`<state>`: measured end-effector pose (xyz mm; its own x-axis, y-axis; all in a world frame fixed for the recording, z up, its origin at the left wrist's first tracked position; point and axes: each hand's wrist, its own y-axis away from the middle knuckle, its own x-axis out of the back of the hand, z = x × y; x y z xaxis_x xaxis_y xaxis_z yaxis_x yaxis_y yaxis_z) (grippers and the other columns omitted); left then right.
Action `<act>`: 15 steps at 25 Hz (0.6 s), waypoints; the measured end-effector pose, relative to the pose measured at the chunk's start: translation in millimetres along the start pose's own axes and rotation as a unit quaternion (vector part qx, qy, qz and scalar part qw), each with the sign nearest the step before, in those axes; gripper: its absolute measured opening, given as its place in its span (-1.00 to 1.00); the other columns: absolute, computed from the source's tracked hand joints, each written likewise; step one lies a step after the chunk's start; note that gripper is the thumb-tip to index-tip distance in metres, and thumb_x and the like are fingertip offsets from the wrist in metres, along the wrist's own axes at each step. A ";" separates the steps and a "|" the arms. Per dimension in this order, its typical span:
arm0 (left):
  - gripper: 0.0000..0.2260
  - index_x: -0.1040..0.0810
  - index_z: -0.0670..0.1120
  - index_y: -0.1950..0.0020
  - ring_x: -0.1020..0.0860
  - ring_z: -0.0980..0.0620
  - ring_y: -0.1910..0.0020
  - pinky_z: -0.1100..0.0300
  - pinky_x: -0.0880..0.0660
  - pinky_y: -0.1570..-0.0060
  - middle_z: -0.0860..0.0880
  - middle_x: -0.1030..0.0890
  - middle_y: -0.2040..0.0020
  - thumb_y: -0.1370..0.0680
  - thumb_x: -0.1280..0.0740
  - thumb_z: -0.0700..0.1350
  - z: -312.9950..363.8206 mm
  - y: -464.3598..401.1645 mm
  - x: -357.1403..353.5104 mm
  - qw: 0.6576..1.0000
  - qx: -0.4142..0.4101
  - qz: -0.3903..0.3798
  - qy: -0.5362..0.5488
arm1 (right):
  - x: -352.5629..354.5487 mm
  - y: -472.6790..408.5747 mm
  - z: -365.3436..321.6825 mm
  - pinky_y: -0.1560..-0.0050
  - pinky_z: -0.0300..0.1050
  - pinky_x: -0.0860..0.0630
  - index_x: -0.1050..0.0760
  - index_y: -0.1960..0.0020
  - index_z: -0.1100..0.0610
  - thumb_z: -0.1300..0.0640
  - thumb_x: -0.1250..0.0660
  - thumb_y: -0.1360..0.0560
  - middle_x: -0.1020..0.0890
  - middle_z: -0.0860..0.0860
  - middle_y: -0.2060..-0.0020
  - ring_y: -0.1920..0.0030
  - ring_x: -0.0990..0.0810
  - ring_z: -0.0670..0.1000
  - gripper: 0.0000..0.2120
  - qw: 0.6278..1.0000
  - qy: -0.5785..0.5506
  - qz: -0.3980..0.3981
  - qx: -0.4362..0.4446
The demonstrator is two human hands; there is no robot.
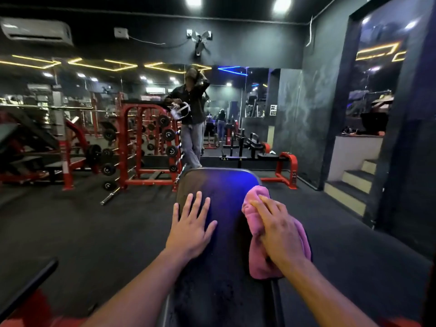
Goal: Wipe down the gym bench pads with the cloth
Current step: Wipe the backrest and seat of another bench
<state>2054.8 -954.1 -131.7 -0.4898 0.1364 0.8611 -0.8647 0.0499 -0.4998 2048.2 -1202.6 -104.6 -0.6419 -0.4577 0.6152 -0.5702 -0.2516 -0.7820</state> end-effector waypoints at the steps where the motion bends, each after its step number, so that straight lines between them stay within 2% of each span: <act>1: -0.28 0.06 0.10 -0.71 0.24 0.00 -0.68 -0.17 0.23 -0.61 0.05 0.14 -0.72 -0.58 0.26 0.34 0.6 0.4 -0.9 1.000 -0.001 0.010 -0.008 | -0.7 6.1 -5.0 -0.19 0.16 -0.58 -0.46 -0.47 0.08 0.26 -0.37 -0.37 -0.52 0.04 -0.37 -0.28 -0.53 0.15 -0.35 1.000 0.006 -0.011 0.012; 4: -0.35 -0.05 0.08 -0.71 0.12 -0.02 -0.69 -0.19 0.15 -0.62 0.02 0.01 -0.72 -0.65 0.13 0.31 -2.6 4.8 -13.8 0.998 -0.001 0.054 -0.019 | -26.3 26.0 -24.6 -0.41 0.40 -0.35 -0.41 -0.50 -0.08 -0.06 -0.20 -0.39 -0.39 0.02 -0.52 -0.51 -0.35 0.24 -0.34 0.989 0.081 -0.115 0.044; 5: -0.36 -0.07 0.08 -0.70 0.10 -0.03 -0.69 -0.20 0.12 -0.62 0.01 -0.01 -0.72 -0.66 0.11 0.31 -3.5 5.1 -16.7 0.998 -0.005 0.060 -0.018 | -37.8 23.6 -24.6 -0.43 0.48 -0.26 -0.39 -0.51 -0.11 -0.13 -0.17 -0.40 -0.35 0.01 -0.55 -0.56 -0.27 0.26 -0.33 0.986 0.095 -0.130 0.041; 7: -0.37 -0.10 0.06 -0.70 0.05 -0.05 -0.69 -0.22 0.06 -0.62 0.00 -0.04 -0.71 -0.67 0.08 0.29 -4.8 1.5 -21.0 0.996 -0.013 0.078 -0.027 | -51.9 -1.0 -20.4 -0.41 0.52 -0.23 -0.37 -0.53 -0.11 -0.17 -0.11 -0.42 -0.33 0.02 -0.57 -0.59 -0.20 0.26 -0.32 0.988 0.094 -0.121 0.008; 11: -0.37 -0.16 0.03 -0.69 -0.04 -0.09 -0.68 -0.27 -0.03 -0.60 -0.02 -0.10 -0.70 -0.67 0.03 0.27 -7.2 0.5 -28.8 0.995 -0.017 0.094 -0.043 | -70.7 -75.7 1.5 -0.46 0.42 -0.19 -0.24 -0.58 -0.13 -0.19 0.02 -0.49 -0.23 -0.02 -0.61 -0.60 -0.12 0.21 -0.34 0.986 0.084 -0.138 -0.032; 15: -0.38 -0.18 0.01 -0.69 -0.05 -0.09 -0.68 -0.27 -0.03 -0.60 -0.03 -0.12 -0.70 -0.67 0.02 0.26 -8.0 1.0 -29.3 0.993 -0.021 0.106 -0.041 | -80.7 -151.7 24.6 -0.27 0.23 -0.40 -0.29 -0.53 -0.08 -0.09 -0.15 -0.61 -0.40 0.01 -0.48 -0.41 -0.38 0.21 -0.50 0.986 0.049 -0.132 -0.094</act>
<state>2069.2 -950.1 -158.1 -0.6686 0.0678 0.7405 -0.7373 0.0696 -0.6720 2199.2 -1148.5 -38.0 -0.5001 -0.3102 0.8085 -0.8027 -0.1843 -0.5672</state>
